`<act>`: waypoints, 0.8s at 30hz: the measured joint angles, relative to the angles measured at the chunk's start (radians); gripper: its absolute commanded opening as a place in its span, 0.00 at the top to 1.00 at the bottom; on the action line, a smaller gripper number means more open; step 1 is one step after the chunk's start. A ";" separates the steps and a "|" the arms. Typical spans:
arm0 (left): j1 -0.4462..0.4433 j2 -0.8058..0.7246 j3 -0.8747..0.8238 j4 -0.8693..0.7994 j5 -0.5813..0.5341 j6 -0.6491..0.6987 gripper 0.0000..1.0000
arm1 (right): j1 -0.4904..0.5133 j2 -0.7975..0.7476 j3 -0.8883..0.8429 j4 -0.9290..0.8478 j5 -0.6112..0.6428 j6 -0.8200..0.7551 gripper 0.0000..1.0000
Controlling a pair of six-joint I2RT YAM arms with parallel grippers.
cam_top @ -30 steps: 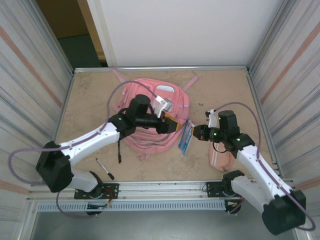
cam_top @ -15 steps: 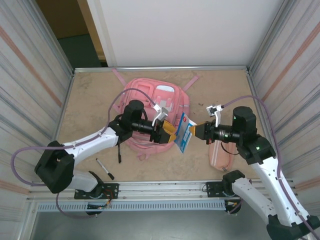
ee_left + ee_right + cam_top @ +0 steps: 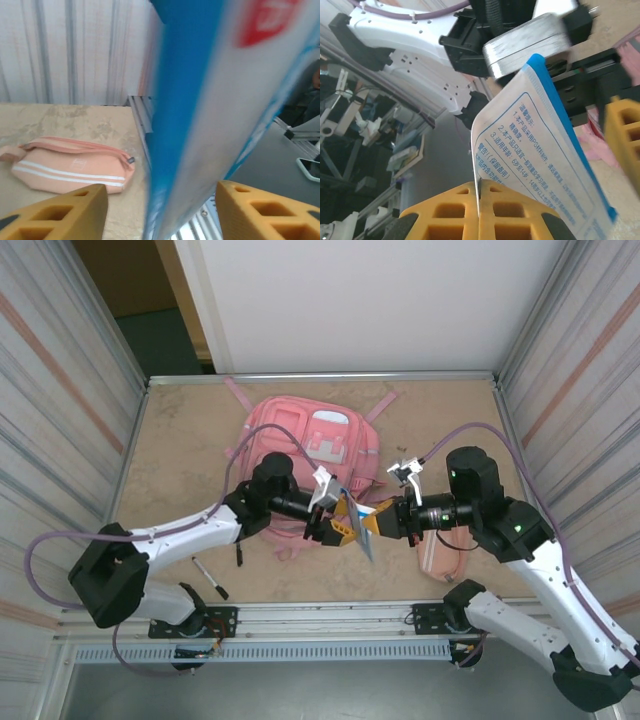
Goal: Pack books, pencil case, and school supplies into a backpack
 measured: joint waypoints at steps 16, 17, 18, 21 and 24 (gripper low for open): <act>0.040 -0.227 -0.046 -0.116 -0.123 0.053 1.00 | 0.000 -0.151 -0.084 0.014 0.272 -0.063 0.40; 0.049 -0.228 -0.040 -0.128 -0.132 0.026 1.00 | 0.002 -0.160 -0.115 0.031 0.268 -0.067 0.39; 0.055 -0.228 -0.036 -0.136 -0.136 -0.003 1.00 | 0.006 -0.162 -0.145 0.043 0.265 -0.069 0.39; 0.059 -0.228 -0.035 -0.141 -0.127 -0.081 0.99 | 0.031 -0.159 -0.215 0.087 0.266 -0.070 0.37; 0.058 -0.217 -0.016 -0.155 -0.079 -0.135 0.98 | 0.061 -0.152 -0.263 0.154 0.267 -0.070 0.38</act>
